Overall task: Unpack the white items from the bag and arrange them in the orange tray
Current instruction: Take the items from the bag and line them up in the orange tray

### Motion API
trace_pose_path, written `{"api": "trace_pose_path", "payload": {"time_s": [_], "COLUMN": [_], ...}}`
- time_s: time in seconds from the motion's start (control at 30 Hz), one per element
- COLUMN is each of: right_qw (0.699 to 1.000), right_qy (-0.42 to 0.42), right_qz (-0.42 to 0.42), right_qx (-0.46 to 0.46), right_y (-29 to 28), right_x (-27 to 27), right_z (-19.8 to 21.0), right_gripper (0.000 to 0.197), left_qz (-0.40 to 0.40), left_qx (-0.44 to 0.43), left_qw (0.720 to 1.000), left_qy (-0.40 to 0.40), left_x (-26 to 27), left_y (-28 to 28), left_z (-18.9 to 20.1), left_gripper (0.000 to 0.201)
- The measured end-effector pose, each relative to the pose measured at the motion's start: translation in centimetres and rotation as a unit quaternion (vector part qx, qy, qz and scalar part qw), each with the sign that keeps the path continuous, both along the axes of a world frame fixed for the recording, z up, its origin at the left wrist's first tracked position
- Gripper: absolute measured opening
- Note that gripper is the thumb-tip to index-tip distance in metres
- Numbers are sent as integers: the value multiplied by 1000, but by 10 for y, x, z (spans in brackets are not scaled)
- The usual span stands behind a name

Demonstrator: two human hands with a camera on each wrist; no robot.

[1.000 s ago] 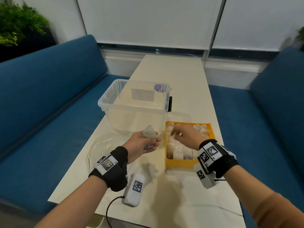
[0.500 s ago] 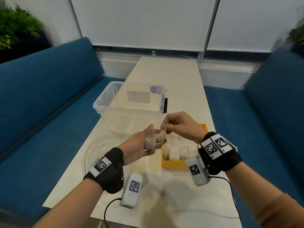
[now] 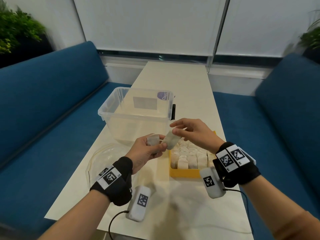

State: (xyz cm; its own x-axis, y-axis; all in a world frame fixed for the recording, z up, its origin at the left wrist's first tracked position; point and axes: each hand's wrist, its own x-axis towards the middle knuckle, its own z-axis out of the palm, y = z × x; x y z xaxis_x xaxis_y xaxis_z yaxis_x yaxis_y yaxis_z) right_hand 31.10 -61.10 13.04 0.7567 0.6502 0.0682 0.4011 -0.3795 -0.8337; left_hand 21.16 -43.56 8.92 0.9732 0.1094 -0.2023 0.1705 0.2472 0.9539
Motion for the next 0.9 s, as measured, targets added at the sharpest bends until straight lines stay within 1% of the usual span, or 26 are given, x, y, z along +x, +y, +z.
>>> {"api": "trace_pose_path", "payload": {"time_s": [0.1, 0.2, 0.27, 0.37, 0.4, 0.53, 0.6, 0.67, 0.73, 0.77, 0.83, 0.9], "right_qw": [1000, 999, 999, 994, 993, 990, 984, 977, 962, 955, 942, 924], "right_qy": [-12, -30, -38, -72, -73, -26, -38, -63, -103, -112, -108, -117], "right_qz": [15, 12, 15, 9, 7, 5, -6, 3, 36, 55, 92, 110], "right_qx": [-13, -27, -34, -80, -95, -141, -176, -206, -249, -270, -304, -347], "right_y": [1, -1, -3, -9, -10, -14, -14, -14, -12, -11, -8, -2], "right_x": [0, 1, 2, 7, 8, 12, 13, 13, 10, 9, 6, 6], "right_z": [-2, 2, 5, 8, 8, 1, -5, -13, -20, -25, -34, -43], "right_gripper": [19, 8, 11, 11, 10, 14, 16, 17, 17, 21, 28, 30], "left_qz": [9, 21, 35, 49, 51, 50, 49, 49, 52, 55, 59, 61], "left_qx": [0, -19, -26, -29, -29, -29, -28, -29, -31, -34, -49, -68], "left_qw": [1000, 1000, 999, 998, 998, 998, 998, 997, 997, 997, 996, 994], "left_qy": [-4, 6, 18, 27, 29, 37, 40, 43, 44, 45, 51, 63], "left_x": [-1, -2, -3, -4, -5, -9, -10, -10, -11, -10, -9, -8], "left_y": [-1, -2, -1, 1, 1, 2, 2, 1, 1, 2, 4, 6], "left_z": [0, 0, 1, 1, 0, -2, -3, -3, -4, -4, -6, -7], "left_gripper": [26, 22, 24, 25, 24, 24, 24, 23, 24, 25, 25, 23]}}
